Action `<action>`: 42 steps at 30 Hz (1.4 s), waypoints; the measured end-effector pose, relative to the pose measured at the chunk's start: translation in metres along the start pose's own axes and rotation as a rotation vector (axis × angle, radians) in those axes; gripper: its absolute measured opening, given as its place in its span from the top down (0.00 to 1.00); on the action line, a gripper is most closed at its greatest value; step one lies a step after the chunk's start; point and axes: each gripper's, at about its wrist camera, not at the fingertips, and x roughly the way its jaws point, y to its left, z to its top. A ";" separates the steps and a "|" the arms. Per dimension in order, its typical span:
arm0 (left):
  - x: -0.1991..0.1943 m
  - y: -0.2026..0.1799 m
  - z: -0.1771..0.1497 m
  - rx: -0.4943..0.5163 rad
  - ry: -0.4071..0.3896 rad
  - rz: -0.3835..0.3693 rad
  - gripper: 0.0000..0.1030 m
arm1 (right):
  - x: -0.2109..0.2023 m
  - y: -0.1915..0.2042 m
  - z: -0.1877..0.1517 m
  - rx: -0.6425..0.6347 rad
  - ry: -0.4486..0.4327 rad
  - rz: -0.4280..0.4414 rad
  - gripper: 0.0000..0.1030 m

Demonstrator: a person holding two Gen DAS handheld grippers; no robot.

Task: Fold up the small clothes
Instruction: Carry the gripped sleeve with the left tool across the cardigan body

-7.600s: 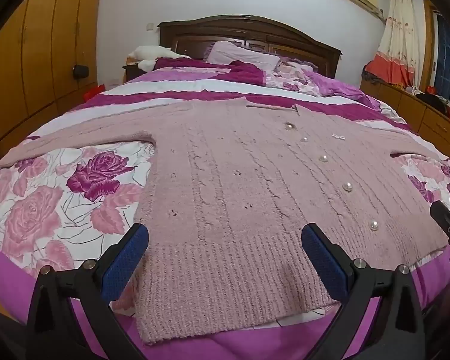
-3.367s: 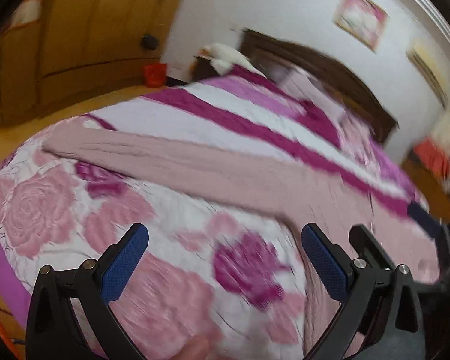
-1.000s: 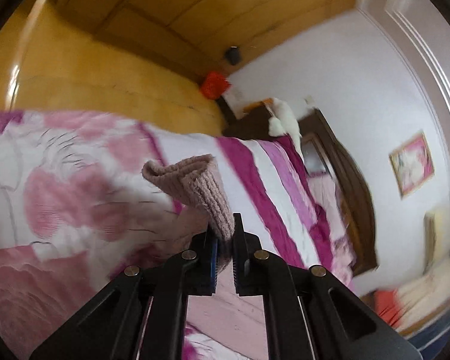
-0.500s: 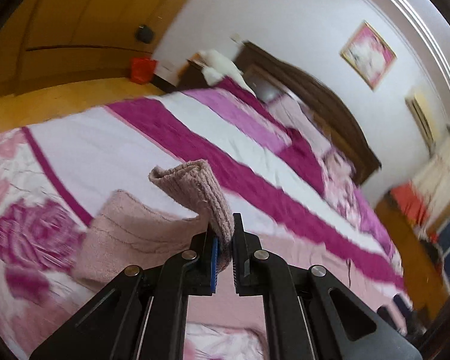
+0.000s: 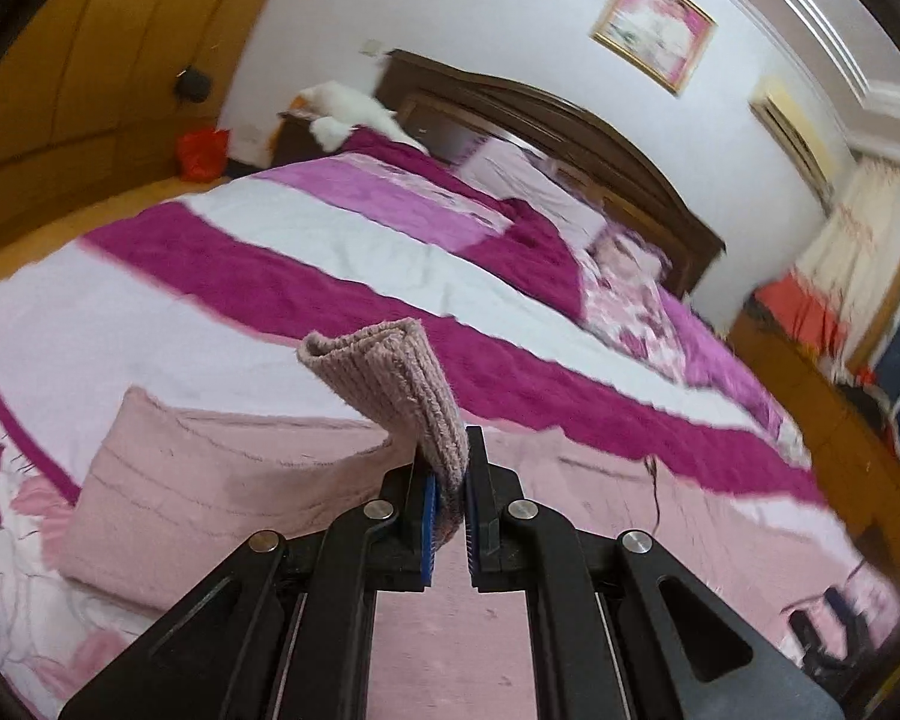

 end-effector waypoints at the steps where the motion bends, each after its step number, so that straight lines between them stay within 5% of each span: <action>1: 0.004 -0.011 -0.004 0.025 0.011 0.003 1.00 | 0.001 -0.008 -0.003 0.006 -0.002 -0.007 0.00; 8: 0.020 -0.062 -0.022 0.082 0.038 -0.010 1.00 | 0.004 -0.056 -0.021 0.042 0.004 -0.023 0.00; 20: 0.037 -0.126 -0.040 0.025 0.090 -0.034 1.00 | 0.009 -0.100 -0.029 0.141 0.035 -0.021 0.00; 32: 0.086 -0.218 -0.086 0.146 0.141 -0.059 1.00 | 0.006 -0.126 -0.024 0.092 0.015 -0.087 0.00; 42: 0.111 -0.269 -0.120 0.207 0.171 -0.074 1.00 | -0.002 -0.173 -0.033 0.181 0.033 -0.117 0.00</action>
